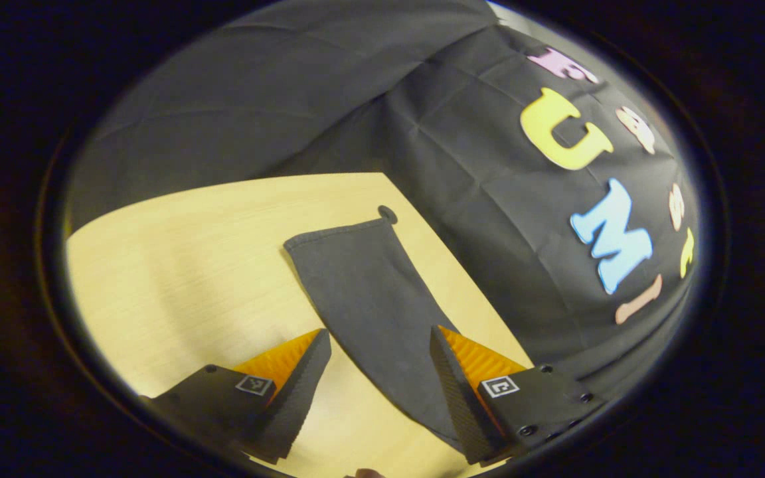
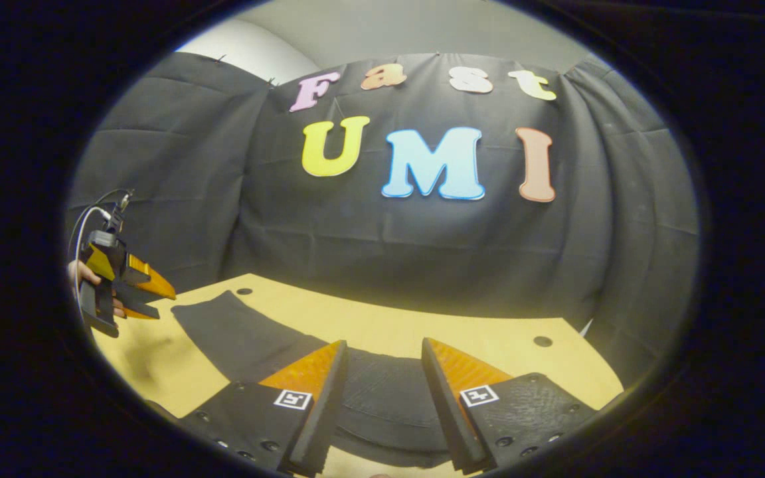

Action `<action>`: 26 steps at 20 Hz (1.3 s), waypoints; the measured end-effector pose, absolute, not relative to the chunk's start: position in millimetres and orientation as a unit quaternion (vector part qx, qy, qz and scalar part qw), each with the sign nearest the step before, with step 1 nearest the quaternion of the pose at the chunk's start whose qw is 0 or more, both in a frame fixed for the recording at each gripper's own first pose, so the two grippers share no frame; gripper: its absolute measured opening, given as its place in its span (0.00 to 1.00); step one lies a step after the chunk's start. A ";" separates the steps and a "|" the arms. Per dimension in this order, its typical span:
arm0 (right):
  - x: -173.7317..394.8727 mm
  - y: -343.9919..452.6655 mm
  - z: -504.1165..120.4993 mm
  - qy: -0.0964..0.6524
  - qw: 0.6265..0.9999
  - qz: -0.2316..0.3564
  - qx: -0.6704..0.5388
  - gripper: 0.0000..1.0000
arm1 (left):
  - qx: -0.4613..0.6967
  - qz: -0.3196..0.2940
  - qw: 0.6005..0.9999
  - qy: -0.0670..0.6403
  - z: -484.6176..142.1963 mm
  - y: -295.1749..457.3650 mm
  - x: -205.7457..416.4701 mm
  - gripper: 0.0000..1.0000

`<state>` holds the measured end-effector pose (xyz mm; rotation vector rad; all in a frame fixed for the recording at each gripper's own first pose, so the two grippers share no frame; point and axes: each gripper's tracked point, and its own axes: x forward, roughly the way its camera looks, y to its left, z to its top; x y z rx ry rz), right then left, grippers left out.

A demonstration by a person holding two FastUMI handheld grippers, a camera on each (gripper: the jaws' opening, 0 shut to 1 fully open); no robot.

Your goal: Grasp the waist and the cuffs of the jeans and fold them to make the two legs overlap; first hold the waist and fold one-third of the jeans toward the cuffs, then hold the cuffs and fold the remaining one-third in the same direction to finish folding.

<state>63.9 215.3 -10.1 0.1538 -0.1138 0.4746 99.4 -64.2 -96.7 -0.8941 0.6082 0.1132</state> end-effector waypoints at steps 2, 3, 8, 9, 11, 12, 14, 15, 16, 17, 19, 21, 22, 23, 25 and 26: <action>62.2 203.3 -8.8 -0.051 0.972 0.217 0.079 0.62 | -0.445 0.065 0.844 0.293 -109.9 -45.7 111.3 0.98; 60.5 196.4 -8.7 -0.047 0.973 0.209 0.082 0.65 | -0.452 0.066 0.839 0.296 -113.9 -40.4 119.1 0.98; 54.1 173.1 -5.2 -0.038 0.983 0.159 0.087 0.71 | -0.455 0.075 0.830 0.315 -131.6 -6.7 154.4 0.98; 51.7 167.6 -5.8 -0.034 0.984 0.150 0.088 0.74 | -0.453 0.076 0.829 0.320 -135.4 -2.1 159.2 0.98; 43.6 148.7 -8.3 -0.032 0.988 0.125 0.087 0.79 | -0.456 0.078 0.824 0.328 -140.2 3.5 166.7 0.98; 39.4 139.1 -7.0 -0.035 0.990 0.111 0.084 0.80 | -0.458 0.078 0.822 0.329 -141.5 6.7 170.7 0.98; 31.3 119.9 -2.4 -0.040 0.992 0.091 0.081 0.80 | -0.455 0.080 0.822 0.333 -146.4 11.2 177.8 0.98; 26.2 110.0 -1.4 -0.037 0.992 0.083 0.085 0.80 | -0.452 0.080 0.823 0.335 -149.6 11.4 181.4 0.98; 21.2 98.6 2.6 -0.039 0.993 0.073 0.089 0.80 | -0.449 0.080 0.823 0.338 -151.6 10.1 185.8 0.98; 17.0 90.2 7.4 -0.042 0.993 0.065 0.091 0.80 | -0.447 0.080 0.823 0.341 -153.4 9.5 190.3 1.00; 8.2 75.5 20.3 -0.056 0.994 0.046 0.086 0.80 | -0.447 0.079 0.822 0.344 -157.2 7.6 197.5 0.98; 1.5 69.6 31.1 -0.062 0.994 0.038 0.080 0.80 | -0.449 0.079 0.822 0.341 -158.8 7.1 202.8 0.98; -0.9 70.5 34.5 -0.063 0.995 0.037 0.072 0.80 | -0.448 0.078 0.823 0.340 -159.6 6.7 205.1 0.98; -4.9 73.4 42.3 -0.072 0.995 0.039 0.063 0.81 | -0.448 0.074 0.824 0.338 -159.6 5.6 208.8 0.98; -9.0 81.3 57.0 -0.085 0.994 0.044 0.050 0.81 | -0.451 0.067 0.825 0.332 -158.1 3.8 214.4 0.98; -8.6 88.9 59.8 -0.086 0.994 0.048 0.045 0.81 | -0.458 0.064 0.824 0.328 -156.3 2.0 218.7 0.98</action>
